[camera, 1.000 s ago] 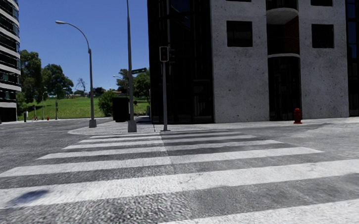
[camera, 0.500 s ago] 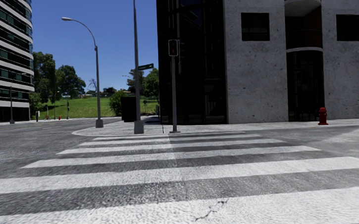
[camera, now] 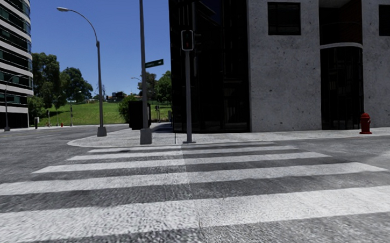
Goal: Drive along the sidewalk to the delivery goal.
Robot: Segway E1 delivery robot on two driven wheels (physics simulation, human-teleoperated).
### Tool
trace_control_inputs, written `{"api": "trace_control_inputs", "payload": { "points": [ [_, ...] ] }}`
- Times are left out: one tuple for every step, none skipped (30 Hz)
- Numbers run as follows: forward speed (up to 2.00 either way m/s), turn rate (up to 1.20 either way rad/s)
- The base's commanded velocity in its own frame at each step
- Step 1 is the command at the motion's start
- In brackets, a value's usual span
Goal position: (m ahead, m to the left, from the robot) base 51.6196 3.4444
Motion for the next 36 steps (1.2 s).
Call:
{"api": "trace_control_inputs", "payload": {
  "points": [
    [1.45,0.0],
    [1.45,0.0],
    [1.45,0.0],
    [1.45,0.0],
    [1.44,0.0],
    [1.44,0.0],
    [1.44,0.0],
    [1.44,0.0],
    [1.44,0.0],
    [1.44,0.0],
    [1.44,0.0],
    [1.44,0.0],
    [1.44,0.0],
    [1.44,0.0],
    [1.44,-0.15],
    [1.44,-0.22],
    [1.43,-0.26],
    [1.43,-0.28],
    [1.43,-0.28],
    [1.43,-0.28],
    [1.43,-0.28],
    [1.43,-0.28],
    [1.43,-0.28],
    [1.43,-0.17],
    [1.43,0.0],
    [1.43,0.0],
    [1.43,0.0],
    [1.43,0.05],
    [1.43,0.21],
    [1.43,0.33],
    [1.43,0.33],
    [1.44,0.42],
    [1.44,0.46],
    [1.44,0.47],
    [1.44,0.47],
    [1.44,0.4]
  ]
}}
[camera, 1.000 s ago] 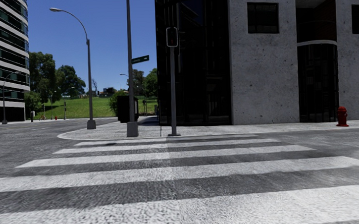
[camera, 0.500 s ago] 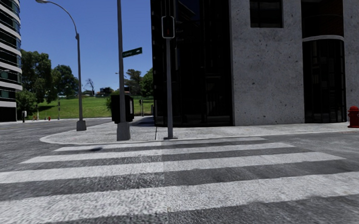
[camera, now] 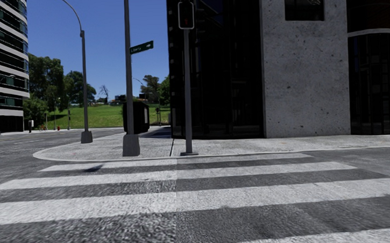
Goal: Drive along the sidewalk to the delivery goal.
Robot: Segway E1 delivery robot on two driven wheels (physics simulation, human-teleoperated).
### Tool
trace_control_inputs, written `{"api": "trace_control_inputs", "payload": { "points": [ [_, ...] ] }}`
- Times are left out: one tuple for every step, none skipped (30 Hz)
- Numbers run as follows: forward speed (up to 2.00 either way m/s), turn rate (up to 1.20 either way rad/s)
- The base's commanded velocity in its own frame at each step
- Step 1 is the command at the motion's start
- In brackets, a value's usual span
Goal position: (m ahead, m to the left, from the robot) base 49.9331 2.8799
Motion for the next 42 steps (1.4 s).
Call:
{"api": "trace_control_inputs", "payload": {
  "points": [
    [1.45,0.0],
    [1.45,0.0],
    [1.45,0.0],
    [1.45,0.0],
    [1.45,0.0],
    [1.45,0.0],
    [1.45,0.0],
    [1.45,-0.07],
    [1.45,-0.24],
    [1.45,-0.33],
    [1.45,-0.36],
    [1.45,-0.36],
    [1.45,-0.36],
    [1.45,-0.36],
    [1.45,-0.36],
    [1.45,-0.36],
    [1.45,-0.36],
    [1.45,-0.36],
    [1.45,-0.36],
    [1.45,-0.36],
    [1.45,-0.36],
    [1.45,-0.36],
    [1.45,-0.36],
    [1.45,-0.36],
    [1.45,-0.36],
    [1.45,-0.36],
    [1.45,-0.36],
    [1.45,-0.36],
    [1.45,-0.36],
    [1.45,-0.36],
    [1.45,-0.36],
    [1.45,-0.36],
    [1.45,-0.36],
    [1.45,-0.36],
    [1.45,-0.36],
    [1.46,-0.36],
    [1.63,-0.36],
    [1.84,-0.36],
    [2.0,-0.36],
    [2.0,-0.36],
    [2.0,-0.36],
    [2.0,-0.36]
  ]
}}
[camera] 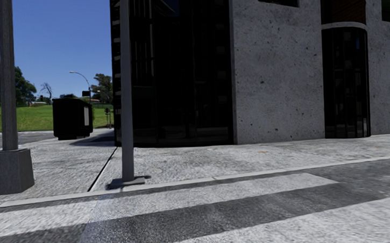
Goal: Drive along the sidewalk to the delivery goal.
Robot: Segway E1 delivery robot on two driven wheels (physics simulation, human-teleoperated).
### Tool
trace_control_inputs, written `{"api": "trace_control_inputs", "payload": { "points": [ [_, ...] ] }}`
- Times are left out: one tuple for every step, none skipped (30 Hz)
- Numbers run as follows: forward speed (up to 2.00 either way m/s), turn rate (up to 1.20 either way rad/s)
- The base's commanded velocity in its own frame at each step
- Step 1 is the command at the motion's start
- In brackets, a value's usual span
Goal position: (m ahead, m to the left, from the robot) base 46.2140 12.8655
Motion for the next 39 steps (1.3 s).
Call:
{"api": "trace_control_inputs", "payload": {
  "points": [
    [2.0,-0.36],
    [2.0,-0.36],
    [2.0,-0.36],
    [2.0,-0.36],
    [2.0,-0.36],
    [2.0,-0.33],
    [2.0,-0.3],
    [2.0,-0.3],
    [2.0,-0.3],
    [2.0,-0.24],
    [2.0,-0.24],
    [2.0,-0.17],
    [2.0,-0.04],
    [2.0,0.0],
    [2.0,0.0],
    [2.0,0.0],
    [2.0,0.0],
    [2.0,0.0],
    [2.0,0.0],
    [2.0,0.0],
    [2.0,0.0],
    [2.0,0.0],
    [2.0,0.0],
    [2.0,0.0],
    [2.0,0.0],
    [2.0,0.0],
    [1.94,0.0],
    [1.87,0.02],
    [1.77,0.11],
    [1.67,0.18],
    [1.63,0.21],
    [1.63,0.21],
    [1.61,0.3],
    [1.59,0.41],
    [1.59,0.46],
    [1.59,0.51],
    [1.59,0.55],
    [1.59,0.56],
    [1.59,0.56]
  ]
}}
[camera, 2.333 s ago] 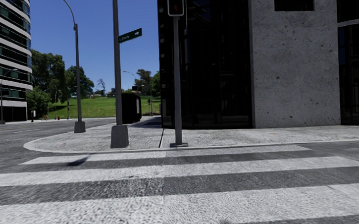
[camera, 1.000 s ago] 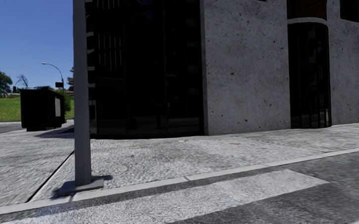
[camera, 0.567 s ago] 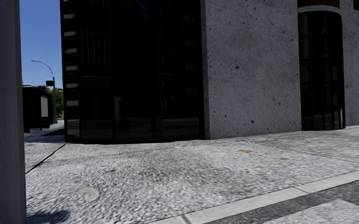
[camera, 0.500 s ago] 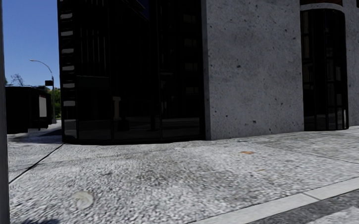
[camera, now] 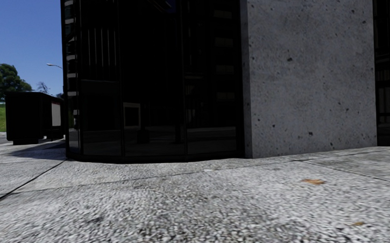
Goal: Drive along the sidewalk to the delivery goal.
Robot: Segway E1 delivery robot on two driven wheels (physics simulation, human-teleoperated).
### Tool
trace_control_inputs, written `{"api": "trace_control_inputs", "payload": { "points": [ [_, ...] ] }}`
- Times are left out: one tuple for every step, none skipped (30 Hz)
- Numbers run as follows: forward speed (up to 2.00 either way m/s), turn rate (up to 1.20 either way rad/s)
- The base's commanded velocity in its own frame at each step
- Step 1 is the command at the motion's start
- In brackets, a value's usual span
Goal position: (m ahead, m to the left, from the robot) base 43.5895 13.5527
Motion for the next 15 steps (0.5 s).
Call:
{"api": "trace_control_inputs", "payload": {
  "points": [
    [1.59,0.56],
    [1.59,0.56],
    [1.59,0.56],
    [1.59,0.56],
    [1.59,0.56],
    [1.59,0.56],
    [1.59,0.56],
    [1.59,0.56],
    [1.59,0.56],
    [1.59,0.56],
    [1.59,0.56],
    [1.59,0.56],
    [1.59,0.56],
    [1.59,0.56],
    [1.59,0.56]
  ]
}}
